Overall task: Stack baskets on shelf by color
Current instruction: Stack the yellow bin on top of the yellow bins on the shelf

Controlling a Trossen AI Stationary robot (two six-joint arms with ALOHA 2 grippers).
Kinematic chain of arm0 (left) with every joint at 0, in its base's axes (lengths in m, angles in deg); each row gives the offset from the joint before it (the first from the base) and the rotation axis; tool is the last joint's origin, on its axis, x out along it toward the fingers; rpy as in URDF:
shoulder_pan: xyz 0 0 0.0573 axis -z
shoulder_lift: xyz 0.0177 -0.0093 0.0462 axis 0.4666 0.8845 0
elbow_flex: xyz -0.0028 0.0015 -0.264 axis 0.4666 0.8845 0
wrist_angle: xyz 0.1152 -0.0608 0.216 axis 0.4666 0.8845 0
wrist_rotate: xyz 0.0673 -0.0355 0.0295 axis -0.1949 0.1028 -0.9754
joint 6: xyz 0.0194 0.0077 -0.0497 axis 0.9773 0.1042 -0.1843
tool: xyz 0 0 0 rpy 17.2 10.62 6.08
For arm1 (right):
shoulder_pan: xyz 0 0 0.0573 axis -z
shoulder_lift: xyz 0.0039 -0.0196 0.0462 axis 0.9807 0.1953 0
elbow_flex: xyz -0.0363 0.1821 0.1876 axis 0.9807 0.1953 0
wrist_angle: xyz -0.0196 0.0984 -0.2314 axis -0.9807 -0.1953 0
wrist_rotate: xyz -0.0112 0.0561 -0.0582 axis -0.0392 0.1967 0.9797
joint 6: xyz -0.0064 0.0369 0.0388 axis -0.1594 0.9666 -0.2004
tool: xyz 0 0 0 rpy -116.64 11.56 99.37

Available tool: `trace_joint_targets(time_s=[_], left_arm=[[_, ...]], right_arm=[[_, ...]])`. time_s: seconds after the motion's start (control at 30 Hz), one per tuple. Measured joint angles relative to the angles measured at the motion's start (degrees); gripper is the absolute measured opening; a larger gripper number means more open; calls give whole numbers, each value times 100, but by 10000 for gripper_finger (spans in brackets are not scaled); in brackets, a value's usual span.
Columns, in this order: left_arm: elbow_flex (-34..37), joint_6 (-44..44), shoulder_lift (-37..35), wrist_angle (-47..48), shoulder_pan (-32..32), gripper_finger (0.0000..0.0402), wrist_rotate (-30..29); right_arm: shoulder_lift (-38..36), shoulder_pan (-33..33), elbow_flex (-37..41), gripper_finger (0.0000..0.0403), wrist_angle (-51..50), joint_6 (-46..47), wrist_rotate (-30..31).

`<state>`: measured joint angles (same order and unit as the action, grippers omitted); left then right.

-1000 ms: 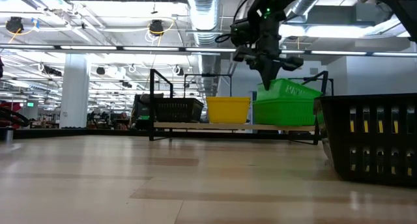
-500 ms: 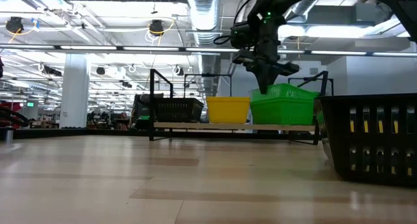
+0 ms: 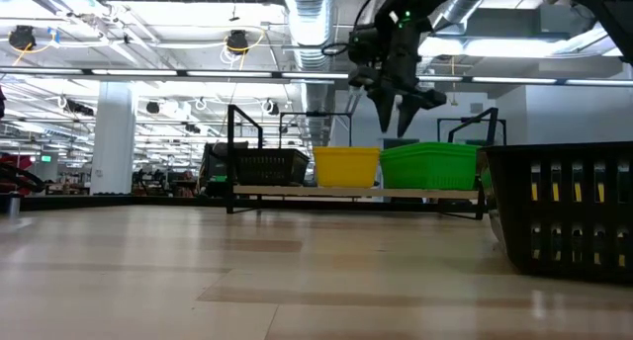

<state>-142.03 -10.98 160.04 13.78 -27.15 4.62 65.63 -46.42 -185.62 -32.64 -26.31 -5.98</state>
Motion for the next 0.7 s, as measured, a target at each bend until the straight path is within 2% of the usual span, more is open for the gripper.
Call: trace_joint_targets(time_s=[0.3,0.53,0.7], left_arm=[[0,-151,0,17,0,2,19],[0,-245,0,229,0,2,127],[2,-195,-2,224,-1,2,114]], right_arm=[[-1,-258,-1627,179,-341,-397,-123],[-1,-1244,-3052,174,-1217,-732,-135],[-205,-2214,-2985,177,-1572,-289,-115]])
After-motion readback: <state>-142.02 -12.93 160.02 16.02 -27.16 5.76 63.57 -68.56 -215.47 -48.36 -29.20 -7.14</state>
